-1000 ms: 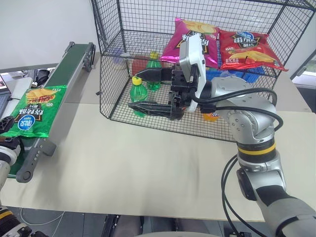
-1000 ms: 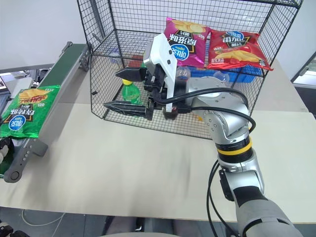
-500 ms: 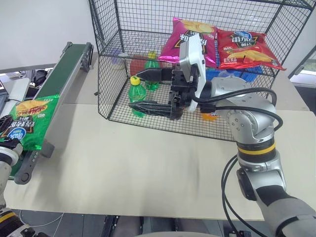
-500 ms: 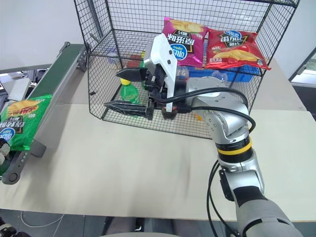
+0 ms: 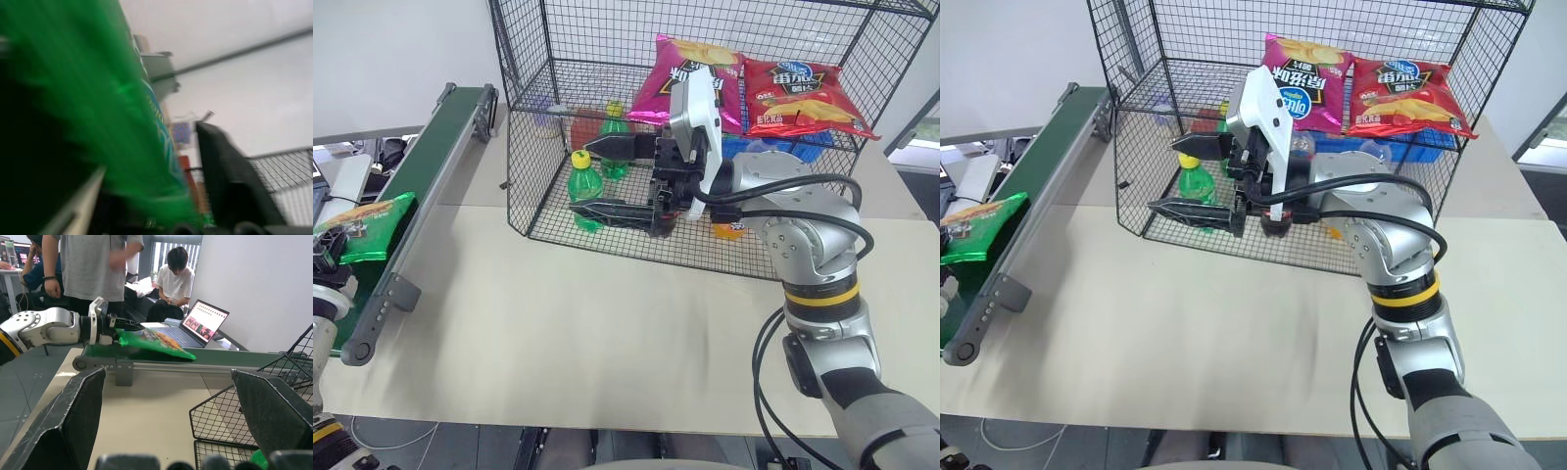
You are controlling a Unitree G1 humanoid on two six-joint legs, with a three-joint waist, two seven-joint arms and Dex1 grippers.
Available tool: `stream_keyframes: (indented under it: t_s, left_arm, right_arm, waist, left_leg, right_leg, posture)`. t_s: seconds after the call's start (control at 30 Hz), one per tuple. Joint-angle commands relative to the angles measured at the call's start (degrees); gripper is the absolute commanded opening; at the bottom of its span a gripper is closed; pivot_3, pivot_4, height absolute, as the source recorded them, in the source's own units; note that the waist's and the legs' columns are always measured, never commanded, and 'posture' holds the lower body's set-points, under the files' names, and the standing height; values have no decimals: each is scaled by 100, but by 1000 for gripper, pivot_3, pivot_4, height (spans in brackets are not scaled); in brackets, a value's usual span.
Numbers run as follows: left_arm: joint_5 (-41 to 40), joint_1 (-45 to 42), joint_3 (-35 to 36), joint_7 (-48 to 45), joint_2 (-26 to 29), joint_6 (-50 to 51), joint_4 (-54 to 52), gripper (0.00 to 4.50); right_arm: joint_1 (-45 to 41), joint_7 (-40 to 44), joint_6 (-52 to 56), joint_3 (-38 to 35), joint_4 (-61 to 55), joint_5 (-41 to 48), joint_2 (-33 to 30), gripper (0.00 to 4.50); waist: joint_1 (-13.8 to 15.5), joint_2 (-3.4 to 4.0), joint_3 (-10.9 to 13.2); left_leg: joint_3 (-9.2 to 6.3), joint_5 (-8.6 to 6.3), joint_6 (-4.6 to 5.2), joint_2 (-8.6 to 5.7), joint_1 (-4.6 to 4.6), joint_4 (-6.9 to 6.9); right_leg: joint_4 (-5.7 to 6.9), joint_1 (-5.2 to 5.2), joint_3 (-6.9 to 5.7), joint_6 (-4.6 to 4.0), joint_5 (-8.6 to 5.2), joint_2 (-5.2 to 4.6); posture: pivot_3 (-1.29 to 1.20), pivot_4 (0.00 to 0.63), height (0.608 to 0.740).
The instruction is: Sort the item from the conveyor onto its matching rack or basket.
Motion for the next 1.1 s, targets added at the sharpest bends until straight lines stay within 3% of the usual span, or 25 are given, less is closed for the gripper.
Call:
stream_keyframes:
  t_s: [0.03,0.2,0.33,0.5,0.67,0.9,1.1]
  left_arm:
    - [-194,-197,-62,-259,297,52,-329,63]
    - [19,-183,-274,-517,514,180,-465,63]
    - [84,-63,-485,-1136,1035,584,-967,63]
    - [-714,-441,-625,-1318,1955,952,-1317,63]
    - [-1244,-1117,-1118,-1489,2376,1097,-1799,63]
    - [-1123,-3009,-2479,-1301,2237,653,-1753,63]
    - [460,-4123,-3420,-2064,1740,496,-939,63]
  right_arm:
    - [-119,29,-142,-170,-104,18,-78,4500]
    - [-96,41,-180,-193,-65,9,-135,4500]
    - [-117,91,-190,-255,51,43,-181,4500]
    - [-144,220,-220,-342,219,82,-294,4500]
    - [-276,181,-95,-554,151,270,-349,4500]
    - [-413,-292,16,-797,-44,415,-236,4500]
    - [-456,-699,30,-890,-276,363,-215,4500]
  waist:
    - [4,0,0]
    - [-10,1,1]
    - [-11,-6,6]
    - [-6,-5,15]
    - [1,10,25]
    - [13,8,26]
    - [26,17,31]
  left_leg:
    - [-1,0,0,0,0,0]
    - [3,0,0,-1,0,-4]
    - [2,0,0,1,0,-6]
    - [2,1,-2,2,-2,-13]
    - [11,1,-2,-1,-1,-21]
    - [14,6,-8,-1,-3,-22]
    - [32,10,-12,-10,4,-26]
  right_leg:
    - [0,0,-1,0,0,0]
    - [-7,0,2,0,0,-1]
    - [-9,-1,0,-1,0,3]
    - [-25,0,1,-11,5,1]
    - [-38,2,4,-12,6,-5]
    - [-39,1,2,-12,6,22]
    - [-33,0,0,-12,6,36]
  posture:
    - [0,150,740]
    - [0,150,740]
    - [0,150,740]
    - [0,150,740]
    - [0,150,740]
    - [0,150,740]
    - [0,150,740]
